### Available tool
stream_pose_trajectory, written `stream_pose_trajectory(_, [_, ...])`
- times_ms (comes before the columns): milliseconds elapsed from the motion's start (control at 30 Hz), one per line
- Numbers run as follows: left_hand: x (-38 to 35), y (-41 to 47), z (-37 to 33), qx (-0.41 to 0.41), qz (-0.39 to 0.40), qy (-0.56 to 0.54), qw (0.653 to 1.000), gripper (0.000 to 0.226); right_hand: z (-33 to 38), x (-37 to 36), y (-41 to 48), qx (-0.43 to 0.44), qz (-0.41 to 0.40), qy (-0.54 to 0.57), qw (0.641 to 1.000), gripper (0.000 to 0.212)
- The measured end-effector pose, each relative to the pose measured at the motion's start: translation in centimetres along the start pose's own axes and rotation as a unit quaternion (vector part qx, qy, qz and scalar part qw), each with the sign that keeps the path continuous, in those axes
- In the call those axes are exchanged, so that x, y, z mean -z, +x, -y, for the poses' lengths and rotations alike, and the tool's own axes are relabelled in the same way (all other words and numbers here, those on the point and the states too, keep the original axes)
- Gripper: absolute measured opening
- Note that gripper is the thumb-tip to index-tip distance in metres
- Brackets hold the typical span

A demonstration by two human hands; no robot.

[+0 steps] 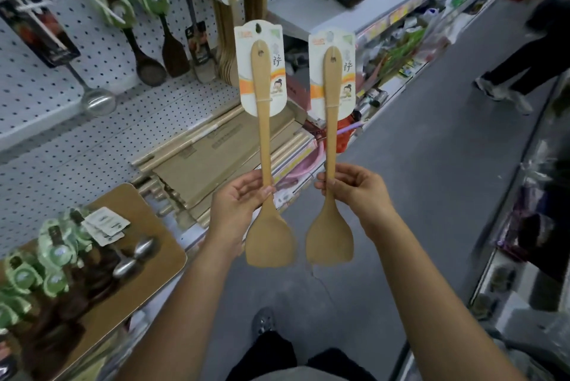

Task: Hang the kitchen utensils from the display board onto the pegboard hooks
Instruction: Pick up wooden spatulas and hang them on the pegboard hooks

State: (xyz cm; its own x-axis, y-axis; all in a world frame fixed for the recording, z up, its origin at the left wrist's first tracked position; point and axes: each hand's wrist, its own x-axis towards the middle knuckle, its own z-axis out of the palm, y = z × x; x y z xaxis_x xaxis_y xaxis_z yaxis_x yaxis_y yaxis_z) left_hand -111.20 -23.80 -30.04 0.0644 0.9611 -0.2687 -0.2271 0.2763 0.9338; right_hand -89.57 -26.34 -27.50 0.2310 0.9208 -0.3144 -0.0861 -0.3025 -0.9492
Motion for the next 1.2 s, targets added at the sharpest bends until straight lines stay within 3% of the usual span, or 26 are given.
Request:
stream_pose_trajectory(400, [-4.3,8.2,-1.0,-0.013,-0.067,-0.011,0.998,0.028,3.9,1.6,11.0,0.014,0.08,0.015,0.997,0.024])
stream_pose_trajectory(800, [-14.8,12.1,-1.5,-0.062,-0.239,-0.014,0.969,0.021,8.2,7.2,23.5,0.03,0.242,-0.024,0.97,0.018])
stream_pose_trajectory(967, [-17.1,13.3,-1.4,-0.072,-0.274,-0.032,0.958,0.018,9.4,8.2,26.3,0.018,0.254,-0.013,0.967,0.023])
stream_pose_trajectory(1200, [-18.2,18.1,-1.0,-0.067,-0.265,-0.038,0.961,0.018,10.9,7.8,31.1,0.023,0.245,-0.049,0.968,0.02])
